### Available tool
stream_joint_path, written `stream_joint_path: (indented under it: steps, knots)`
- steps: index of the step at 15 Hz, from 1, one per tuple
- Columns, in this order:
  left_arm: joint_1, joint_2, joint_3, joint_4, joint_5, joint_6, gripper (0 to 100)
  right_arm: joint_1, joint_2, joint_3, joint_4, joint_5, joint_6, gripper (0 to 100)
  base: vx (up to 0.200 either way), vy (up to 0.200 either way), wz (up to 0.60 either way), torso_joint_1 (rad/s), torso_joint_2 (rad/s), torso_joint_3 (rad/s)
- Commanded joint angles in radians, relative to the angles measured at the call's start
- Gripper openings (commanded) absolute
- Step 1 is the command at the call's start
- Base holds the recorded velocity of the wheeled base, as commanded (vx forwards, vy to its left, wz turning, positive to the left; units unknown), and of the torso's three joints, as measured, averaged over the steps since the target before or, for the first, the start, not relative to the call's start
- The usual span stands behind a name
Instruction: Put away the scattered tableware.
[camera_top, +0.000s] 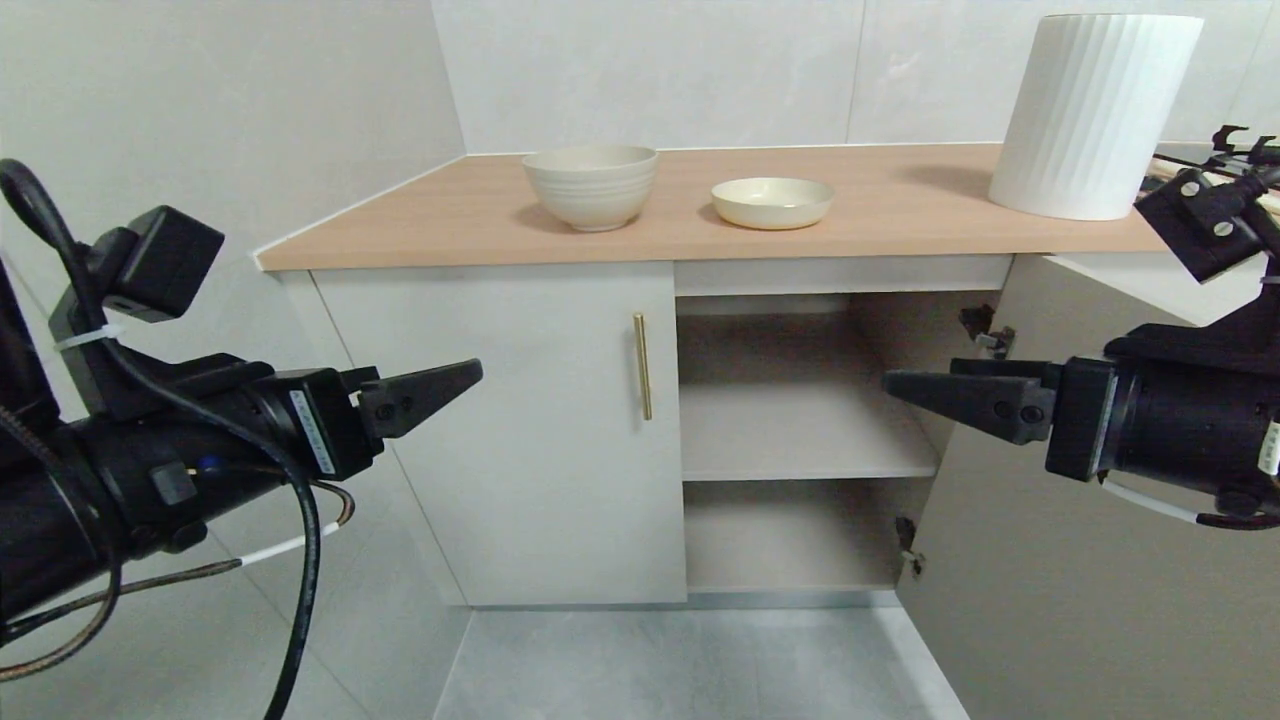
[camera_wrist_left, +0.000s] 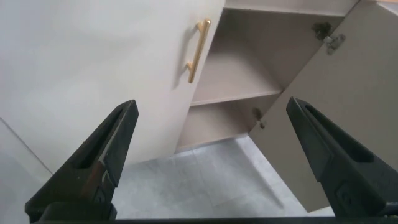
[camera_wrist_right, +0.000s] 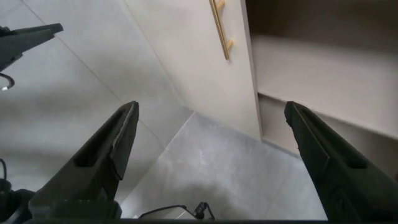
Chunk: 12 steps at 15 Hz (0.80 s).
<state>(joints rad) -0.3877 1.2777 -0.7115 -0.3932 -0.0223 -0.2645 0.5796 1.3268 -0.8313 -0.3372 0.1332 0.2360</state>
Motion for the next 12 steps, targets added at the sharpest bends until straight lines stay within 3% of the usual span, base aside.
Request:
stream_joint_path:
  steps: [1, 6, 12]
  knots:
    - [0.012, -0.006, -0.02, 0.019, -0.001, -0.002, 100, 0.0, 0.0, 0.0, 0.0, 0.0, 0.0, 100, 0.2, 0.0, 0.0, 0.002, 0.0, 0.007]
    - [0.012, -0.006, -0.019, 0.016, 0.002, -0.004, 100, 0.0, -0.001, 0.001, 0.0, 0.0, 0.0, 100, 0.2, 0.0, 0.0, 0.004, 0.0, 0.004]
    - [0.012, -0.021, -0.019, 0.022, 0.012, 0.03, 100, 0.0, -0.003, 0.001, 0.0, 0.0, 0.0, 100, 0.0, 0.0, 0.0, 0.0, 0.0, 0.0]
